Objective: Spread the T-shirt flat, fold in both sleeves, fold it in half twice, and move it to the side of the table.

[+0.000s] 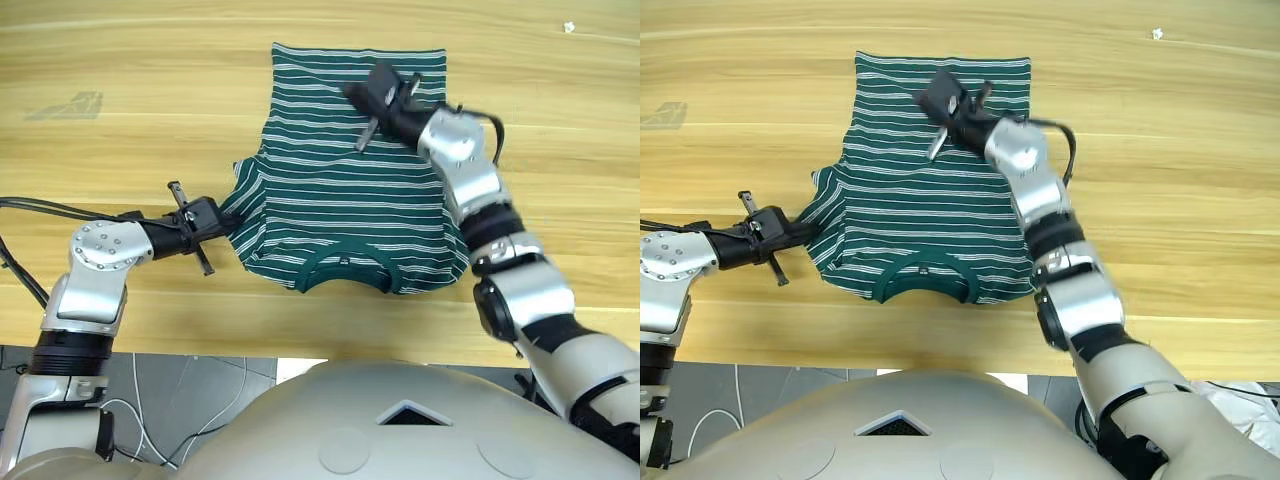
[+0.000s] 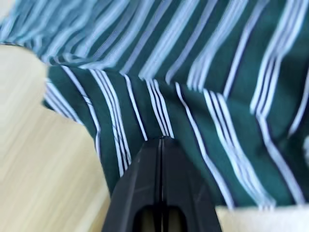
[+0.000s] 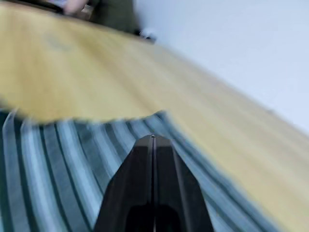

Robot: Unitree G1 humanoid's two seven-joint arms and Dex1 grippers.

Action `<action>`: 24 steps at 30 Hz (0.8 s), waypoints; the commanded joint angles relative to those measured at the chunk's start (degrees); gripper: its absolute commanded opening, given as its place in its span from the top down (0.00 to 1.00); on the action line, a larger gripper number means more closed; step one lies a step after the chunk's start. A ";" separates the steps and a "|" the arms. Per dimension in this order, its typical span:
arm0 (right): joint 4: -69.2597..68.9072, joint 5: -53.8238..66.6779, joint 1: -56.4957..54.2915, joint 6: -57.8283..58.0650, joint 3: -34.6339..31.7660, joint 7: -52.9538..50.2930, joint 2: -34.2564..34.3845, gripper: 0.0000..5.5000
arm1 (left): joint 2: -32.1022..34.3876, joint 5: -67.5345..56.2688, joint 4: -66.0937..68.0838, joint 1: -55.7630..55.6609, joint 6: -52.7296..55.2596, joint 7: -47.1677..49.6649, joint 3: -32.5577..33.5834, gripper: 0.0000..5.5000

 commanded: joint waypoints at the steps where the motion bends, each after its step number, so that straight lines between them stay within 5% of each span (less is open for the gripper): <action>1: -13.38 1.17 6.42 6.45 -1.16 0.22 -3.19 1.00 | 0.18 -5.58 -2.47 1.29 6.13 0.37 5.87 0.92; 6: -24.61 2.21 13.93 11.79 -1.15 -0.22 -4.99 1.00 | 0.20 -8.45 -1.91 4.17 10.70 -0.03 9.41 0.76; 14: -28.75 3.45 15.69 14.93 -2.37 -1.44 -5.69 1.00 | -2.07 -13.06 4.10 -0.32 25.70 0.83 8.08 0.75; 24: -38.72 5.47 20.30 18.52 -2.25 -1.67 -6.94 1.00 | -1.83 -7.89 12.72 -3.66 21.94 -0.24 3.20 0.75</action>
